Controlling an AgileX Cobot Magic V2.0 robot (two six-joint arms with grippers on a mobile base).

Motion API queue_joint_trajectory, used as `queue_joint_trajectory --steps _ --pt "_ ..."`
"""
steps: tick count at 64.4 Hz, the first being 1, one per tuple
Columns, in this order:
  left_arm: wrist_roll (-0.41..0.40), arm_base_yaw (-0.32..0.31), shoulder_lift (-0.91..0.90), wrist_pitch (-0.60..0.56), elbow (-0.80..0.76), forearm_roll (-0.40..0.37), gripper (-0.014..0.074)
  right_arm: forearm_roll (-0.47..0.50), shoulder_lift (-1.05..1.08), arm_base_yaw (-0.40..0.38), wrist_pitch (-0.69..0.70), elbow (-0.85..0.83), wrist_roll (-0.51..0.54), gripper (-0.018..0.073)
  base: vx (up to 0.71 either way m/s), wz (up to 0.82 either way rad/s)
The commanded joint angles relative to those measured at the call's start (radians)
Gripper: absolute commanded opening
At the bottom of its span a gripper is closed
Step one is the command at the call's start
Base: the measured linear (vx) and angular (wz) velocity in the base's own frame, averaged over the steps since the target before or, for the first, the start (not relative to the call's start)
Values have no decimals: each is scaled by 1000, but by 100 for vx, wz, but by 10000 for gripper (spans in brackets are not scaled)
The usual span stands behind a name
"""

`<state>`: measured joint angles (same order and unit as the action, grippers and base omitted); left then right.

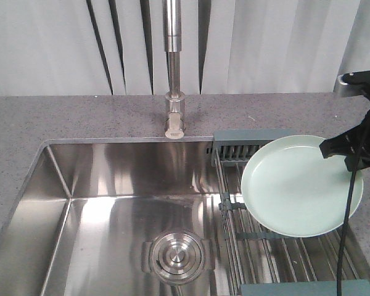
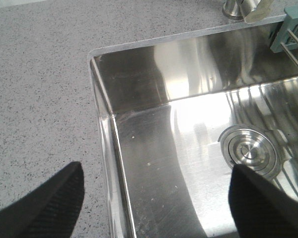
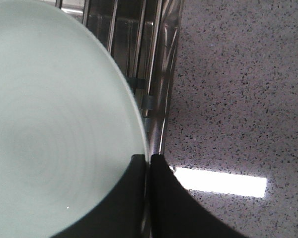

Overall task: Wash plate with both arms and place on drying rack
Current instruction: 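Lower the plate onto the drying rack and open the right gripper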

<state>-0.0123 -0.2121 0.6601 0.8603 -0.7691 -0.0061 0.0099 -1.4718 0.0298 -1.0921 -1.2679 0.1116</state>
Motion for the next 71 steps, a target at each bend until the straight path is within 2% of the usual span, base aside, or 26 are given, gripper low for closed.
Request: queue_joint_trajectory --steps 1,25,43,71 --pt "-13 -3 -1 -70 -25 -3 551 -26 -2 -3 38 -25 -6 -1 0 0" --pt "-13 -3 -1 -70 -25 -3 551 -40 -150 8 130 -25 -6 -1 0 0" --pt "-13 -3 -1 -70 -25 -3 551 -32 -239 18 141 -25 -4 17 0 0" --pt "-13 -3 -1 -70 -25 -3 551 7 -177 18 113 -25 -2 290 0 0"
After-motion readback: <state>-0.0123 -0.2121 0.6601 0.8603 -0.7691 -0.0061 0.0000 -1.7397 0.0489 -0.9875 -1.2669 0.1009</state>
